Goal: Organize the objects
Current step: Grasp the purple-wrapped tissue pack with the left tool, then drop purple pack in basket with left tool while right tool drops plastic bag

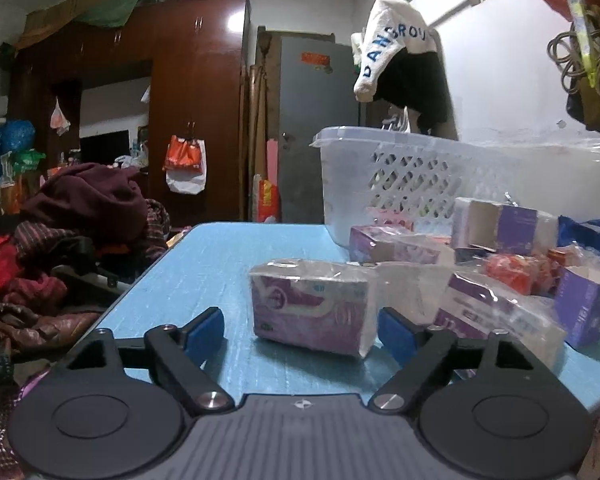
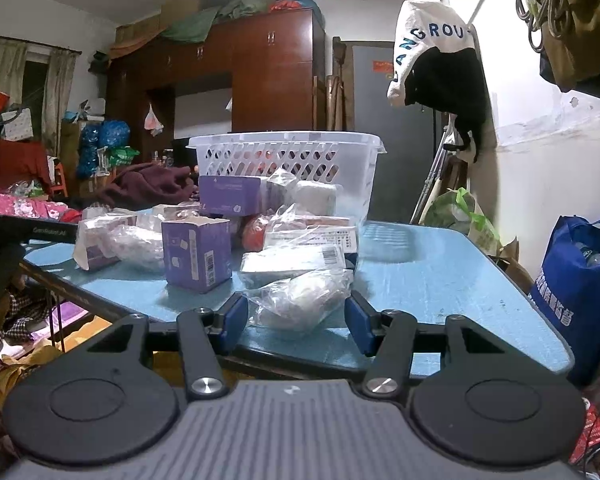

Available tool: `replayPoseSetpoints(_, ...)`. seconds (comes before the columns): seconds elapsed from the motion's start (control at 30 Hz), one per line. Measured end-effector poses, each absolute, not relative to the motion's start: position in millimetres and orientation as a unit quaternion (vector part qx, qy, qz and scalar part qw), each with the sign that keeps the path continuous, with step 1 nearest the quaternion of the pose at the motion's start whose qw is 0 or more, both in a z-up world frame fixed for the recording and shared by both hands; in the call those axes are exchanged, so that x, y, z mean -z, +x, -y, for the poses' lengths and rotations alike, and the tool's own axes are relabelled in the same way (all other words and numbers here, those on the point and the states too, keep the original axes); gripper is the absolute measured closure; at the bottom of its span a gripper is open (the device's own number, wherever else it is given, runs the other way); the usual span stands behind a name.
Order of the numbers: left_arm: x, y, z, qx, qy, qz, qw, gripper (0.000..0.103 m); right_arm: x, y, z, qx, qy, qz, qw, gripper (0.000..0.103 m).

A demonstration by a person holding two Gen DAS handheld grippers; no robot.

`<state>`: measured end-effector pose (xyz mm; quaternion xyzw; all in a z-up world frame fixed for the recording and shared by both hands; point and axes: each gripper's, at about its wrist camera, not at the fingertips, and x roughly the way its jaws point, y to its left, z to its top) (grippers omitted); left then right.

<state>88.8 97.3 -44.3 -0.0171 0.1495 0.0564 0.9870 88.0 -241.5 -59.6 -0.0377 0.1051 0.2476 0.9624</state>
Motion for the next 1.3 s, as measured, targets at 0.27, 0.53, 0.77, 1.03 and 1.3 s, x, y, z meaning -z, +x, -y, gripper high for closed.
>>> replayPoseSetpoints(0.27, 41.7, 88.8, -100.4, -0.049, -0.031, -0.140, 0.989, 0.034, 58.3, 88.2, 244.0, -0.246, -0.038, -0.102, 0.963, 0.046)
replayPoseSetpoints(0.53, 11.4, 72.3, -94.7, -0.050, -0.031, -0.087, 0.994, 0.034, 29.5, 90.5, 253.3, -0.236, -0.035, -0.059, 0.969, 0.046)
replayPoseSetpoints(0.77, -76.5, 155.4, -69.9, 0.035, -0.061, -0.087, 0.994, 0.034, -51.2, 167.6, 211.4, -0.257, -0.069, -0.001, 0.964, 0.046)
replayPoseSetpoints(1.03, -105.3, 283.9, -52.4, 0.024, -0.074, -0.180, 0.981, 0.033, -92.4, 286.3, 153.4, -0.253, -0.096, -0.064, 0.960, 0.046)
replayPoseSetpoints(1.3, -91.6, 265.8, -60.5, 0.036, -0.076, -0.176, 0.981, 0.000, -89.7, 269.3, 164.6, -0.249, -0.079, -0.074, 0.962, 0.000)
